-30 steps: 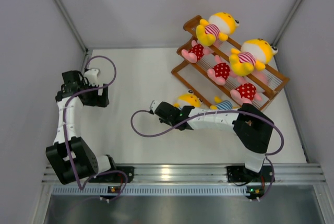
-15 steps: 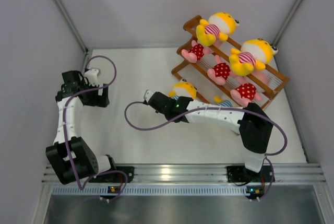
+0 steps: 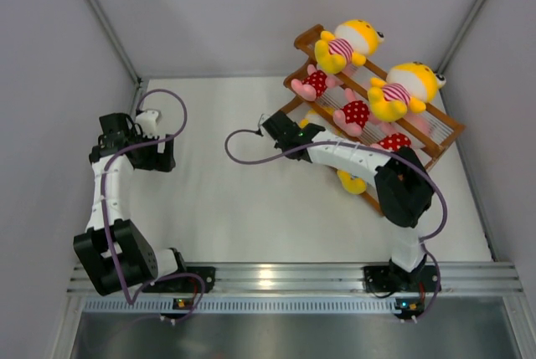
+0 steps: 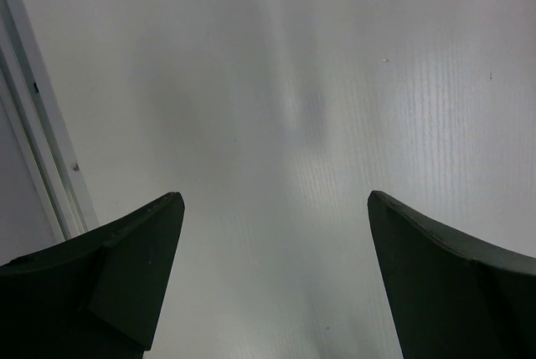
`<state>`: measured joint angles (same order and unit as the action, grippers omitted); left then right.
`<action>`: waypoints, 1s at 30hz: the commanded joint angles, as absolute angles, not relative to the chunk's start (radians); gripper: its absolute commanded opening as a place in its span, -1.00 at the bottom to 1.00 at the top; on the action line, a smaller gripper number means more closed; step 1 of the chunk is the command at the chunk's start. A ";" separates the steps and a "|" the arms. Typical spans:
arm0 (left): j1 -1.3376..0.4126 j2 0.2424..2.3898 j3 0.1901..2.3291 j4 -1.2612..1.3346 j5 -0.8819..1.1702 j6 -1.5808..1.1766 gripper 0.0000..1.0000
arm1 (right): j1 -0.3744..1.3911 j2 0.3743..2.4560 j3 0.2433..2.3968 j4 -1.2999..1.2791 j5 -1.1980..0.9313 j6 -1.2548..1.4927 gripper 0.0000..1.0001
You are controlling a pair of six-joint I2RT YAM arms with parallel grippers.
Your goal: Place and organize the stuffed toys onto the shelf
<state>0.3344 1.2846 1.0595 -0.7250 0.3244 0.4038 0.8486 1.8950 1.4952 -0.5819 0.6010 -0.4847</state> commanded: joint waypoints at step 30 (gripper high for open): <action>0.342 1.259 1.095 -0.713 0.360 0.410 0.95 | 0.842 1.853 1.566 -0.502 0.608 -0.513 0.99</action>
